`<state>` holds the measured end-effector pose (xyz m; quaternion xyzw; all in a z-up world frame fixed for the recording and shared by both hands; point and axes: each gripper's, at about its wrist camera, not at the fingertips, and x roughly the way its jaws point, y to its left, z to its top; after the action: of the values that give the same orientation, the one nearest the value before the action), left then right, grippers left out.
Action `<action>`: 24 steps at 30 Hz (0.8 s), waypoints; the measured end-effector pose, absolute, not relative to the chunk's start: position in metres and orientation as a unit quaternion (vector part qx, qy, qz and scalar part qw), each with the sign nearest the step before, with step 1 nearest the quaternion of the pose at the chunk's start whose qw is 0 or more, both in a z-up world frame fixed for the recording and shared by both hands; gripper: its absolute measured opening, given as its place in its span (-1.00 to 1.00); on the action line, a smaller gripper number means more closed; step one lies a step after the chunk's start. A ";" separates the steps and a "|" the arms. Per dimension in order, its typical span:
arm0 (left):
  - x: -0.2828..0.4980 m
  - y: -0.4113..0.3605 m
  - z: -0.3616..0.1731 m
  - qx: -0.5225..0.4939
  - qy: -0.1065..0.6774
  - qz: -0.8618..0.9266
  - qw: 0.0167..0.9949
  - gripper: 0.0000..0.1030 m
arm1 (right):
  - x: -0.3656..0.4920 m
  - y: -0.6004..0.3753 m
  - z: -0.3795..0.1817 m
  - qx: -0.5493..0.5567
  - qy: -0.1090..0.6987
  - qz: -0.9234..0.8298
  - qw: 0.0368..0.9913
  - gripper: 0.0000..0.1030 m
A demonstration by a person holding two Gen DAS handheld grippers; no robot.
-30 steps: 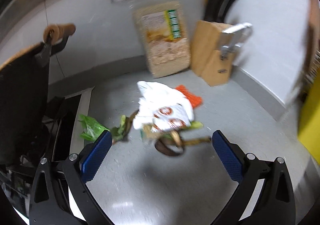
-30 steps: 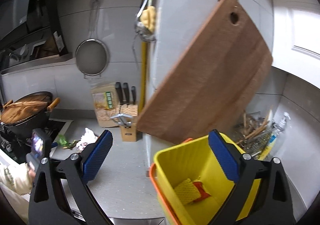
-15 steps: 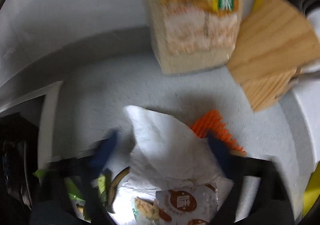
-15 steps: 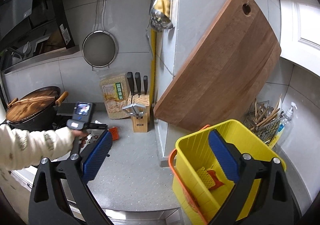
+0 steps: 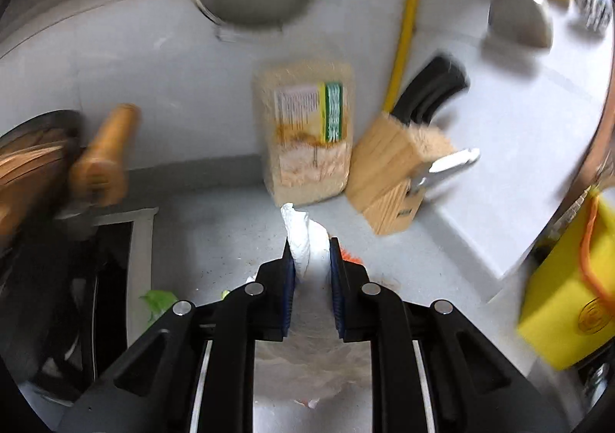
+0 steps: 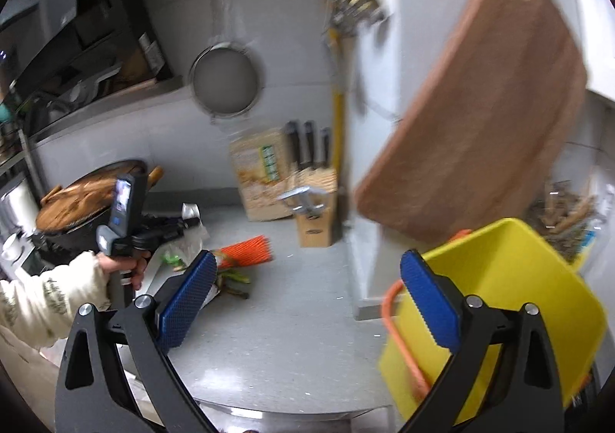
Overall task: Collect trash
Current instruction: 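Grasp the printed paper wrapper with the right tool while the left tool holds the tissue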
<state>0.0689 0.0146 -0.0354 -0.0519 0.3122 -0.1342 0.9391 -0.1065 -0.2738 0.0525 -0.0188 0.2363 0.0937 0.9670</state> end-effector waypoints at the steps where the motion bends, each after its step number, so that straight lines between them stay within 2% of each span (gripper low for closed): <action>1: 0.060 0.019 -0.029 -0.059 0.308 -0.131 0.941 -0.66 | -0.099 -0.268 0.048 -0.022 0.241 0.109 0.964 0.82; 6: 0.015 0.034 -0.003 -0.051 0.286 -0.159 0.943 -0.66 | -0.066 -0.237 0.015 -0.034 0.278 0.173 0.944 0.82; 13: -0.040 0.049 0.002 -0.027 0.292 -0.122 0.948 -0.66 | 0.003 -0.175 -0.089 -0.039 0.393 0.267 0.879 0.81; 19: -0.066 0.057 -0.004 -0.033 0.299 -0.096 0.949 -0.65 | 0.046 -0.120 -0.180 -0.030 0.480 0.313 0.819 0.49; 24: -0.079 0.059 -0.002 -0.039 0.300 -0.082 0.950 -0.65 | 0.088 -0.093 -0.203 0.000 0.505 0.302 0.808 0.32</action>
<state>-0.0785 0.0586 -0.0018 -0.0394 0.2998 -0.0816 0.9497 0.0879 -0.0926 -0.2031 0.0003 0.5051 0.3022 0.8084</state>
